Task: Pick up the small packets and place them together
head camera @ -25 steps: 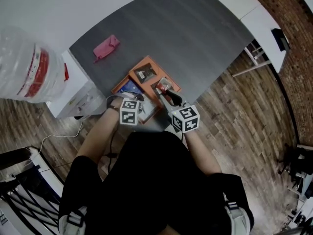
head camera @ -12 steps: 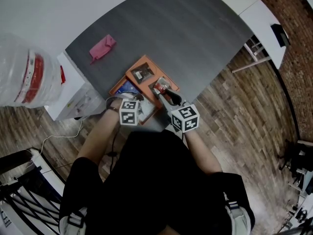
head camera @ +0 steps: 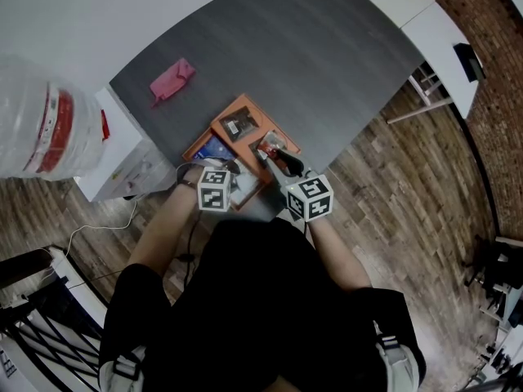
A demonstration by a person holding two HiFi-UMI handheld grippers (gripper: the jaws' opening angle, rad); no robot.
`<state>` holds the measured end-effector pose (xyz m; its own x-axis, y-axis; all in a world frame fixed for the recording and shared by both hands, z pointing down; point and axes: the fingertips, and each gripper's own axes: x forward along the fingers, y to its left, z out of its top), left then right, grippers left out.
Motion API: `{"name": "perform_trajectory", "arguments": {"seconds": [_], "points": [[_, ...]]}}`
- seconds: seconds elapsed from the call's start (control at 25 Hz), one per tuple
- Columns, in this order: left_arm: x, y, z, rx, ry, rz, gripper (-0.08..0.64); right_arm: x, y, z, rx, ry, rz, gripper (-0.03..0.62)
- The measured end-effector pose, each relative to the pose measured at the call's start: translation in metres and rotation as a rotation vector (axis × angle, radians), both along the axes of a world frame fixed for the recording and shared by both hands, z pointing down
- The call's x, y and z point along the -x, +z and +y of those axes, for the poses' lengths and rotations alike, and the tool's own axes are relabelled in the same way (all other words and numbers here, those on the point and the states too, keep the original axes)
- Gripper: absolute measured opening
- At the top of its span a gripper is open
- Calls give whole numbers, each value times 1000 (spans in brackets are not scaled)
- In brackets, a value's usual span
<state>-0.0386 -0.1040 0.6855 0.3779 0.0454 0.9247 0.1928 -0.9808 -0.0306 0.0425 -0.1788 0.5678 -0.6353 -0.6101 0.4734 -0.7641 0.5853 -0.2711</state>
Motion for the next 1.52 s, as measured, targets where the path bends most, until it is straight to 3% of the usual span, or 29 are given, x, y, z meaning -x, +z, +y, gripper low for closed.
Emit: {"name": "perform_trajectory", "arguments": {"seconds": [0.72, 1.16, 1.52], "points": [[17, -38, 8, -24, 11, 33, 109, 11, -3, 2, -14, -30, 2, 121], [44, -62, 6, -94, -151, 88, 103, 48, -6, 1, -29, -147, 3, 121], [67, -81, -15, -162, -251, 106, 98, 58, -6, 3, -38, -178, 0, 121]]}}
